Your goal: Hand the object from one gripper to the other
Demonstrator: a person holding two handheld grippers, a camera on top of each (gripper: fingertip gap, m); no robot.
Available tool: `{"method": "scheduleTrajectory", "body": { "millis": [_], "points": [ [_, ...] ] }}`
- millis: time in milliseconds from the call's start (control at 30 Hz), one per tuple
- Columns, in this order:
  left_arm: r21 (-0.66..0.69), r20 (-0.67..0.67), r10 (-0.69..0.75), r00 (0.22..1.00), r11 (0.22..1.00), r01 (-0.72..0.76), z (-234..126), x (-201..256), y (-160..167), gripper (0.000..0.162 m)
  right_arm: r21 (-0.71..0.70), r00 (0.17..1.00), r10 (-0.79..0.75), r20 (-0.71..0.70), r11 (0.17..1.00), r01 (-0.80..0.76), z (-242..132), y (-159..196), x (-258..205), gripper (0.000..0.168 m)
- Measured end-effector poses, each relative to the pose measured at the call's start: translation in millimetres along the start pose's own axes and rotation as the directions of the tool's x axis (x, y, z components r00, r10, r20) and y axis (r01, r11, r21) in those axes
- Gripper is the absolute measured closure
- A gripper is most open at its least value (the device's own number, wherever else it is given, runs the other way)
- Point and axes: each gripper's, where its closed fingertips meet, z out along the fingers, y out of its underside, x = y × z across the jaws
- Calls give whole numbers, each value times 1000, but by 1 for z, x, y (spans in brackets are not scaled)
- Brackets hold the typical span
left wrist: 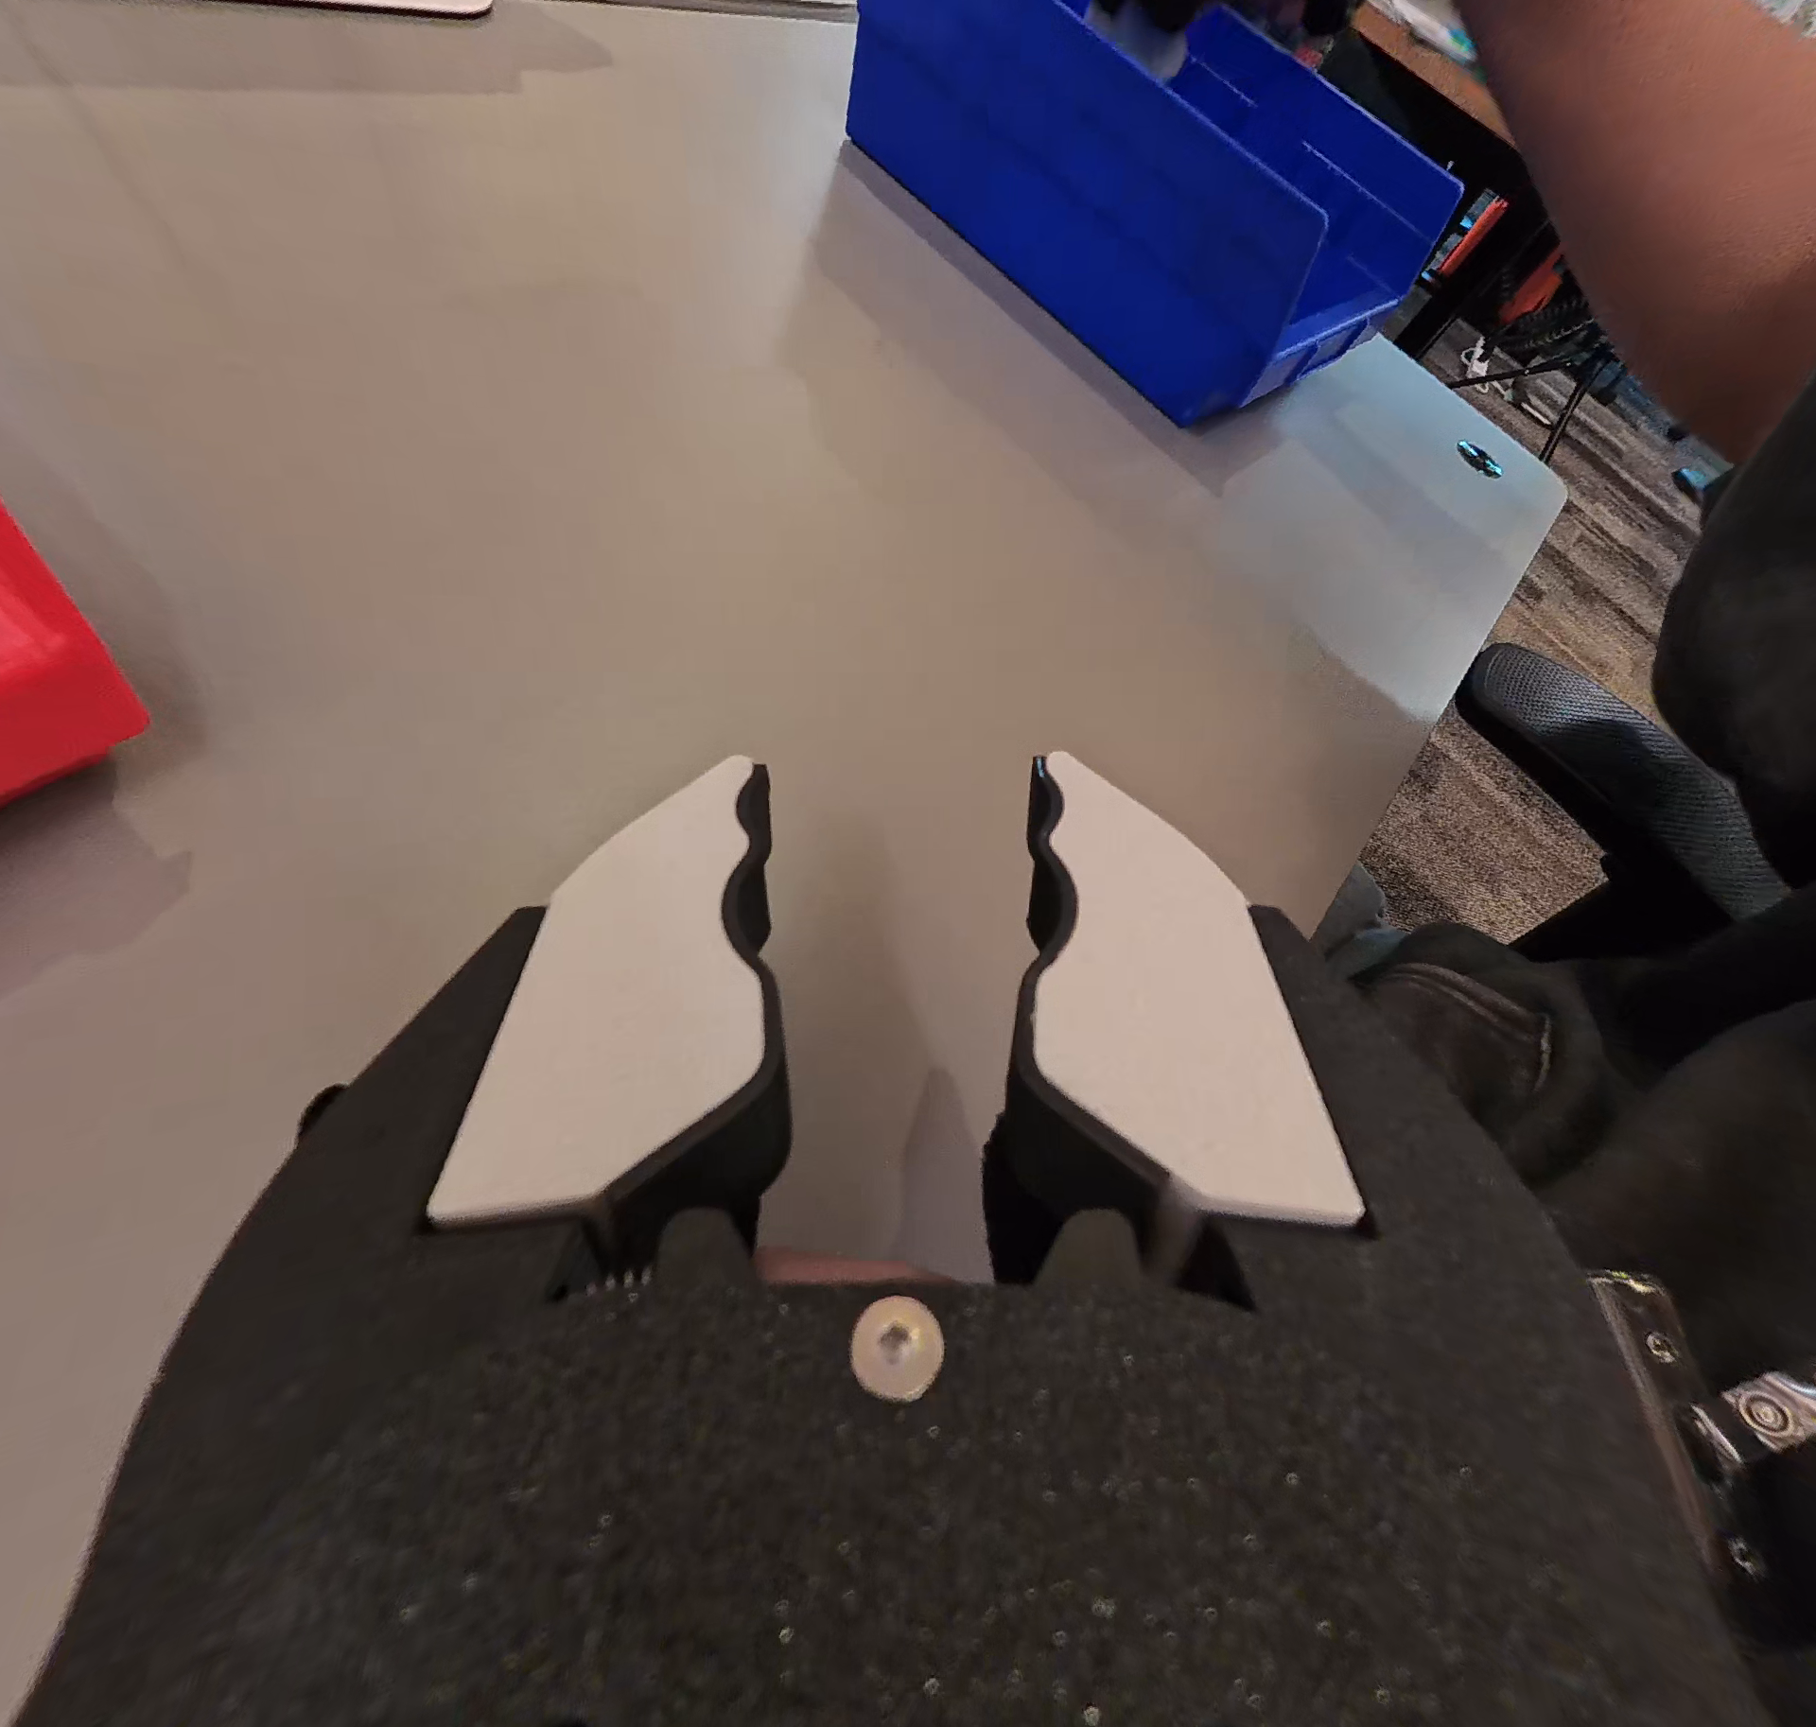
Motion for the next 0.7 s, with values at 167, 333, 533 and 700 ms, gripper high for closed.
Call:
{"method": "scheduleTrajectory", "body": {
  "millis": [167,333,533,700],
  "points": [
    [1,9,7,1000,1000,-7,-1,-1,0,112,475,984,148,-101,876,-83,-126,-1,1,126],
    [2,5,4,1000,1000,-4,-1,0,-1,112,711,992,89,86,692,-124,-183,44,-92,126],
    [10,90,54,994,998,-55,-7,-12,-5,113,833,963,118,244,482,-270,-173,106,-199,122],
    [14,143,80,986,996,-83,-13,-22,-10,112,827,919,228,320,406,-389,-140,141,-212,123]
  ]
}}
